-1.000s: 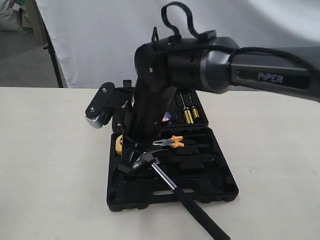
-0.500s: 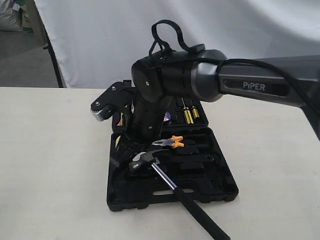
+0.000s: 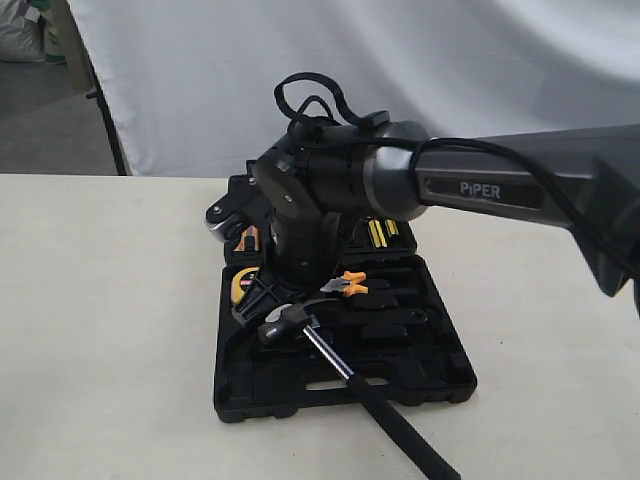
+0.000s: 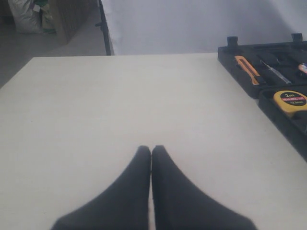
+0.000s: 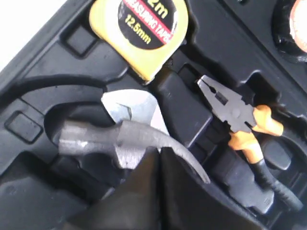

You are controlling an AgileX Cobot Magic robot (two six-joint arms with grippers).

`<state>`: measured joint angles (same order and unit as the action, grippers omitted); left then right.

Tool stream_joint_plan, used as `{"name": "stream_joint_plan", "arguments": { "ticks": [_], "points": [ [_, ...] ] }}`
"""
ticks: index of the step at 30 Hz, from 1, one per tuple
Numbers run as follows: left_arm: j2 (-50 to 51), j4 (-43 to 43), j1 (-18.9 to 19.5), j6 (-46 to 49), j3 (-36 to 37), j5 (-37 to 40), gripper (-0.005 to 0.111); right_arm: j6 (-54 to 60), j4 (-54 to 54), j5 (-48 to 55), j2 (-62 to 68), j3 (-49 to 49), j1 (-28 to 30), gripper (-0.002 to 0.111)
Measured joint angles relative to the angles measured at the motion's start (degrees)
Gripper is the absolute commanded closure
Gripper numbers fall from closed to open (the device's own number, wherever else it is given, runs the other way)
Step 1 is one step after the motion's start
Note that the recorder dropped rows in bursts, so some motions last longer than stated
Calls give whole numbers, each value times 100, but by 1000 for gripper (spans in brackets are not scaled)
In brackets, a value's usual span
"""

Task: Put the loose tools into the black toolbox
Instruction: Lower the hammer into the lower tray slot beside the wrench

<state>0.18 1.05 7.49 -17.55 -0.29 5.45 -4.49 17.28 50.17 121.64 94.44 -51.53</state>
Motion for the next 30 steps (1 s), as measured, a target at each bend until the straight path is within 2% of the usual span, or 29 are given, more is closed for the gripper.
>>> {"name": "stream_joint_plan", "arguments": {
  "ticks": [7, 11, 12, 14, 17, 18, 20, 21, 22, 25, 30],
  "points": [
    [0, 0, 0, 0, 0, 0, 106, -211, 11, -49, 0, 0, 0, 106],
    [0, 0, 0, 0, 0, 0, 106, -409, 11, 20, 0, 0, 0, 78],
    [0, 0, 0, 0, 0, 0, 106, -438, 11, 58, 3, 0, 0, 62],
    [0, 0, 0, 0, 0, 0, 106, -605, 11, 211, 59, 0, 0, 53],
    [0, 0, 0, 0, 0, 0, 106, -718, -51, 381, 318, 0, 0, 57],
    [0, 0, 0, 0, 0, 0, 106, -736, -79, 393, 369, 0, 0, 64],
    [0, 0, 0, 0, 0, 0, 106, -750, -156, 421, 495, 36, -9, 86],
    [0, 0, 0, 0, 0, 0, 106, -712, -207, 421, 510, 46, -26, 101],
    [0, 0, 0, 0, 0, 0, 106, -652, -230, 440, 526, 60, -29, 108],
    [0, 0, 0, 0, 0, 0, 106, -328, -244, 441, 493, 60, -29, 109],
    [0, 0, 0, 0, 0, 0, 106, 1304, -244, 549, 218, 7, -38, 109]
  ]
}}
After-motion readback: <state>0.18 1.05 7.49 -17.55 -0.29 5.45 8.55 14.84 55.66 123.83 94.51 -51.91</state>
